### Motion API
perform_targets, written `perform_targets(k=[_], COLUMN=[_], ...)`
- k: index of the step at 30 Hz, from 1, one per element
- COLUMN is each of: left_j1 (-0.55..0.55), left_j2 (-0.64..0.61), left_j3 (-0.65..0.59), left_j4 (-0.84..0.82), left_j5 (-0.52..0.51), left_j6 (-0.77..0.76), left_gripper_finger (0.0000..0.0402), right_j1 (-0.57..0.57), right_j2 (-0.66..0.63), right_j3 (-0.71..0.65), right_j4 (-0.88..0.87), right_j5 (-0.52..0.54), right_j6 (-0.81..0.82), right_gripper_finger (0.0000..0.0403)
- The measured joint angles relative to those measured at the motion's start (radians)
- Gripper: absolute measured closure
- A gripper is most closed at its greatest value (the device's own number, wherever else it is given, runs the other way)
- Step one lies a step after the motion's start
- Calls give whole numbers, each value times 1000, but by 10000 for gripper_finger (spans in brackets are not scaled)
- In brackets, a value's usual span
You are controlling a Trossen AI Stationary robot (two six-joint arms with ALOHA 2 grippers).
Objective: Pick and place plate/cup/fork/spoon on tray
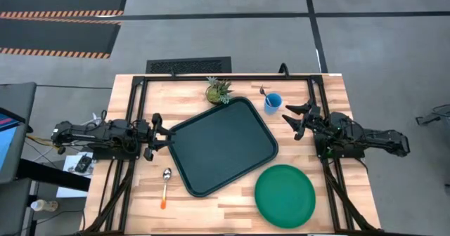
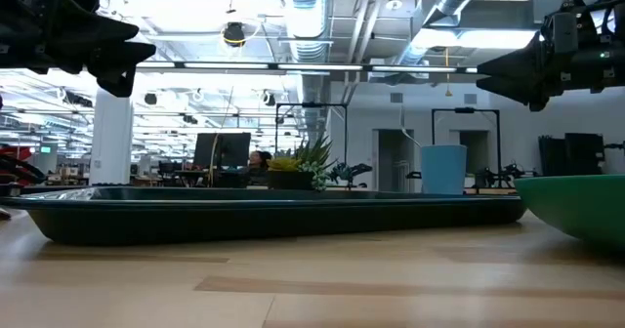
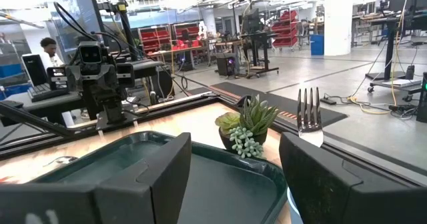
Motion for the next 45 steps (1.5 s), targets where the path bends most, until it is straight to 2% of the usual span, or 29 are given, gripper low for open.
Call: perform_targets(k=[10, 14, 19, 23, 28, 35, 42, 45], left_j1=[0, 0, 0, -1, 0, -1, 2, 6], left_j2=[0, 0, -1, 0, 0, 0, -1, 0], left_j3=[0, 0, 0, 0, 0, 0, 13, 50], left_j4=[20, 30, 118, 205, 225, 225, 252, 210], left_j5=[-7, -12, -129, -213, -348, -386, -567, -569], left_j6=[0, 4, -75, -74, -171, -224, -195, -181], left_gripper_finger=[254, 254, 254, 254, 254, 254, 254, 254], right_j1=[-7, -7, -7, -5, -15, -21, -44, -59], right_j2=[0, 0, 0, 0, 0, -2, 1, 14], right_j3=[0, 0, 3, 6, 8, 11, 20, 85], right_j4=[71, 130, 168, 158, 194, 272, 302, 234], right_j5=[3, 3, 3, 3, 7, 6, 95, 139], right_j6=[4, 90, 200, 202, 193, 219, 301, 287], right_gripper_finger=[148, 148, 148, 148, 148, 148, 148, 148])
